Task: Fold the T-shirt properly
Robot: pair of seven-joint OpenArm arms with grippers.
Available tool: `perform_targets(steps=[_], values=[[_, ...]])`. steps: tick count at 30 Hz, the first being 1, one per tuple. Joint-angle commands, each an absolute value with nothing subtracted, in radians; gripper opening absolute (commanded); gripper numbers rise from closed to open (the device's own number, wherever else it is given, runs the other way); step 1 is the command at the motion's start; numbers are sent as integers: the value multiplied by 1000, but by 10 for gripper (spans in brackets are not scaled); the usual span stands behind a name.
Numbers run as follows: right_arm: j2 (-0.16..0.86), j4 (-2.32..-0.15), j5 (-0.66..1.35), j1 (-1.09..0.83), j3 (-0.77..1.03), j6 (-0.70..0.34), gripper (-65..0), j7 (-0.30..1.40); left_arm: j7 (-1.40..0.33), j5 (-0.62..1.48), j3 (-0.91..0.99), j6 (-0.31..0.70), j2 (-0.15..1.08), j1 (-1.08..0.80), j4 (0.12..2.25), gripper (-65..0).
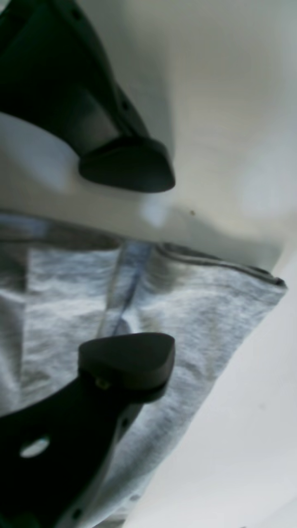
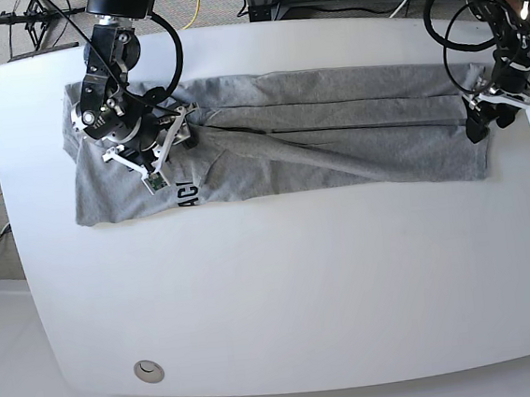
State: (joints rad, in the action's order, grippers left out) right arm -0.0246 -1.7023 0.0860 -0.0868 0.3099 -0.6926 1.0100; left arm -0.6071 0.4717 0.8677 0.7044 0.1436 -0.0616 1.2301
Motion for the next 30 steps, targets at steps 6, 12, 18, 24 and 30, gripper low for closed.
perform_targets(steps=[6, 12, 18, 24, 30], values=[[-21, -1721, 97, -79, 311, -698, -319, 1013, -598, 395, 806, 698, 137, -56, 1184, -145], [-21, -1721, 99, -79, 311, -698, -319, 1013, -598, 392, 745, 698, 119, -58, 1187, -145], [-21, -1721, 99, -79, 311, -698, -319, 1013, -598, 392, 707, 698, 99, -65, 1188, -145], [-21, -1721, 97, -79, 311, -698, -319, 1013, -601, 392, 687, 698, 99, -91, 1190, -145], [-21, -1721, 99, -79, 311, -698, -319, 1013, -601, 392, 682, 698, 104, -113, 1190, -180]])
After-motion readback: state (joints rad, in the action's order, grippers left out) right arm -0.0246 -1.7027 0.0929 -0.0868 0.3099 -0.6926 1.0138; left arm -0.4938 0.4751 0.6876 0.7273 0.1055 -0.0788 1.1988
